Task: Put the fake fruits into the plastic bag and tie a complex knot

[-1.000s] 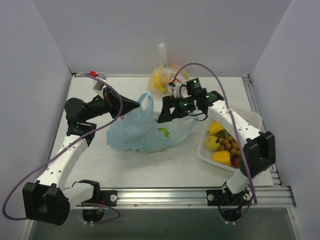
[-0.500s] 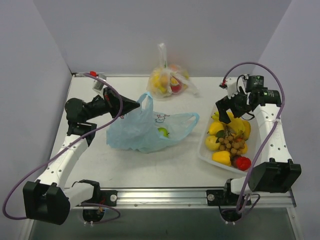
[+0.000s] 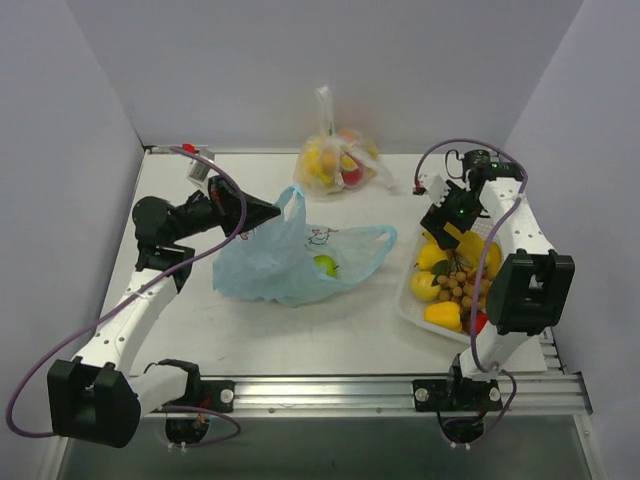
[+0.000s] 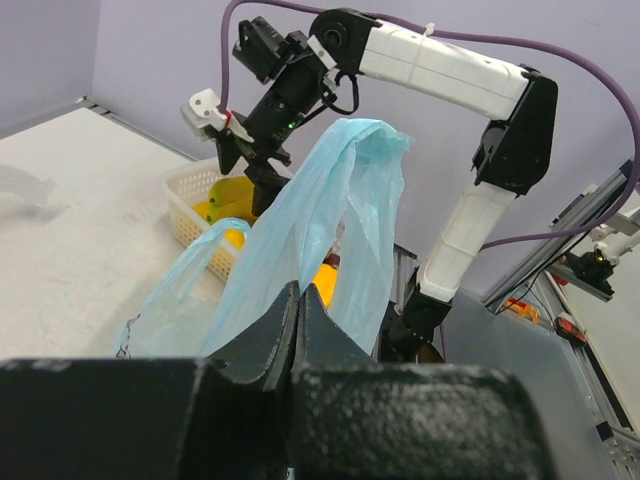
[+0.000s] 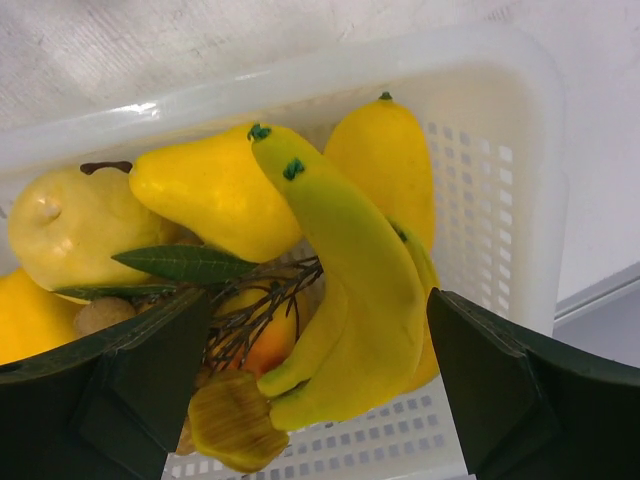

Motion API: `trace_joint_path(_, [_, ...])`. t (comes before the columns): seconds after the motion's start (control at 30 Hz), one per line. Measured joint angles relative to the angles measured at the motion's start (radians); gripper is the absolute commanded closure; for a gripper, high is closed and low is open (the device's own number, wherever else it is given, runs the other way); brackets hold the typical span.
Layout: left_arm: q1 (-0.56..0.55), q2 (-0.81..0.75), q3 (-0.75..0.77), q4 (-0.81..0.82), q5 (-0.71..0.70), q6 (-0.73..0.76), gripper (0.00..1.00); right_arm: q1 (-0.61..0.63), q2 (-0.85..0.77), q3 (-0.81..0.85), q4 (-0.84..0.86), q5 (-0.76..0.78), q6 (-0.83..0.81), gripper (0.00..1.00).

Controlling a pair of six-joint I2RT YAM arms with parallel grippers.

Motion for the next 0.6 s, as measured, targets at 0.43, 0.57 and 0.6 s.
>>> trace_joint_path(0.43, [0.000, 0.000, -0.003, 0.000, 0.000, 0.000, 1.00, 0.085, 0.150, 0.041, 0.057, 0.063, -0.049, 0.51])
trace_joint_path(0.57, [0.000, 0.000, -0.003, 0.000, 0.000, 0.000, 1.00, 0.087, 0.141, 0.029, 0.071, 0.068, -0.062, 0.72])
trace_joint_path(0.6, [0.000, 0.000, -0.003, 0.000, 0.000, 0.000, 1.00, 0.087, 0.137, 0.023, 0.074, 0.072, -0.069, 0.80])
